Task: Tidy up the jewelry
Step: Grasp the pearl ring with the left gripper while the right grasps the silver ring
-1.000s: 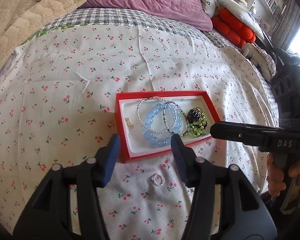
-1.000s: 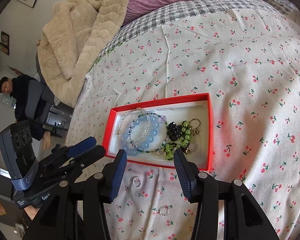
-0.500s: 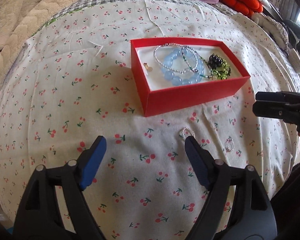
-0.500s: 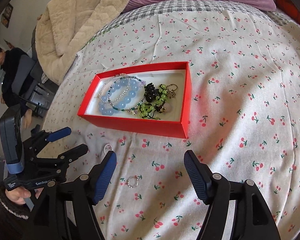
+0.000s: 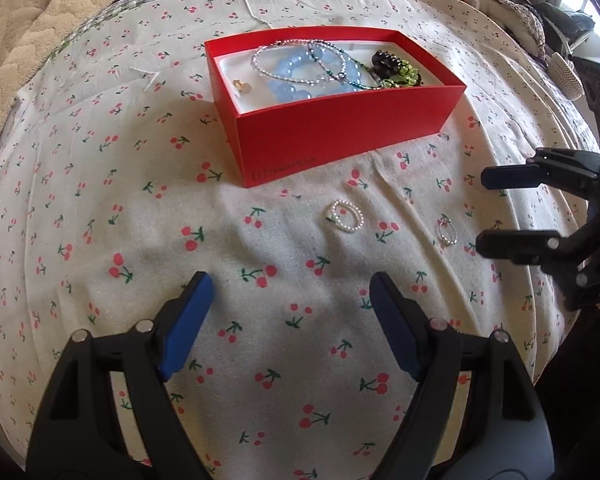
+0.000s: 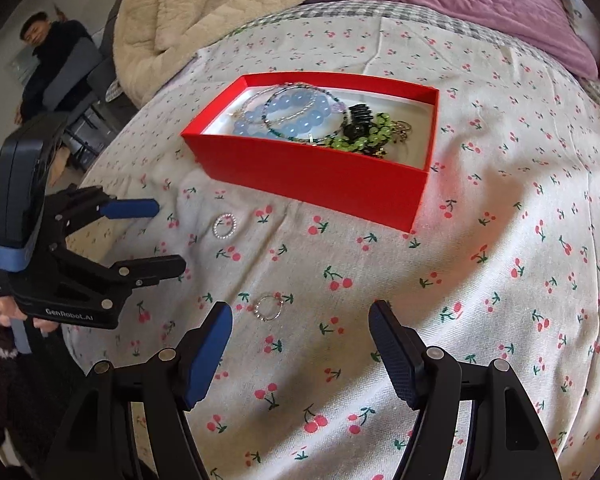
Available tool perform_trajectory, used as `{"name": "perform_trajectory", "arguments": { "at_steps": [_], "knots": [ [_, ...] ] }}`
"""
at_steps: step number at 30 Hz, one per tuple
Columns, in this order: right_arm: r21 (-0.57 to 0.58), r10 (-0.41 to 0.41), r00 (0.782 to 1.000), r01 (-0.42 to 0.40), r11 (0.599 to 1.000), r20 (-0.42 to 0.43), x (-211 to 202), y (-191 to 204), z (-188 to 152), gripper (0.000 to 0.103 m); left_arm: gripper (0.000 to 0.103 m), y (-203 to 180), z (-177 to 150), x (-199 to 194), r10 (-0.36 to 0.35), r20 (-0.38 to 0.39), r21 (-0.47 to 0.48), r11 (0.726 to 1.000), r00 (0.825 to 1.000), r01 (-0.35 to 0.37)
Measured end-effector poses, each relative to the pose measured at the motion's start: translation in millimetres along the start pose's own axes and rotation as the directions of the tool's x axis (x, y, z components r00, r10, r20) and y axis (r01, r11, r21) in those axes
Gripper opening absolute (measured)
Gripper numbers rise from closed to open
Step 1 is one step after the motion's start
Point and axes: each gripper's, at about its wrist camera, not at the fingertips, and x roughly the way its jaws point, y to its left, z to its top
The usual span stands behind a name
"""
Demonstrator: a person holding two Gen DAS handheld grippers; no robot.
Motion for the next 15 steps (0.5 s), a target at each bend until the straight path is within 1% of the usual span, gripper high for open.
{"name": "perform_trajectory", "arguments": {
  "at_steps": [3,5,7,10,12,13,15],
  "knots": [
    [-0.079,-0.002,1.0,0.003,0.997,0.017,4.5,10.3,-5.5,0.072,0.081,-5.3,1.1,-0.6,-0.053,0.018,0.012,0.999,0.998,0.052],
    [-0.12,-0.003,1.0,0.005,0.993,0.017,8.5,15.9,-7.5,0.072,0.077,-8.6,2.2,1.4,-0.081,0.014,0.025,0.996,0.997,0.081],
    [-0.16,-0.007,1.0,0.009,0.987,0.014,13.1,20.3,-9.6,0.071,0.072,-11.6,3.1,4.8,-0.101,0.007,0.039,0.994,0.995,0.101],
    [-0.205,-0.017,1.0,0.018,0.979,0.007,20.3,23.9,-11.7,0.062,0.067,-15.1,4.9,9.6,-0.102,0.01,0.059,0.993,0.995,0.101],
    [-0.207,-0.01,1.0,0.012,0.978,0.011,22.5,24.0,-11.3,0.053,0.065,-16.9,7.2,12.0,-0.107,0.013,0.063,0.992,0.994,0.106],
    [-0.205,-0.004,1.0,0.006,0.979,0.012,22.3,23.1,-10.5,0.05,0.064,-17.3,7.9,13.1,-0.109,0.015,0.064,0.992,0.994,0.108],
    [-0.201,0.009,1.0,-0.007,0.98,0.013,22.3,21.3,-9.6,0.041,0.061,-17.7,9.6,15.3,-0.108,0.015,0.069,0.992,0.994,0.107]
  ]
}}
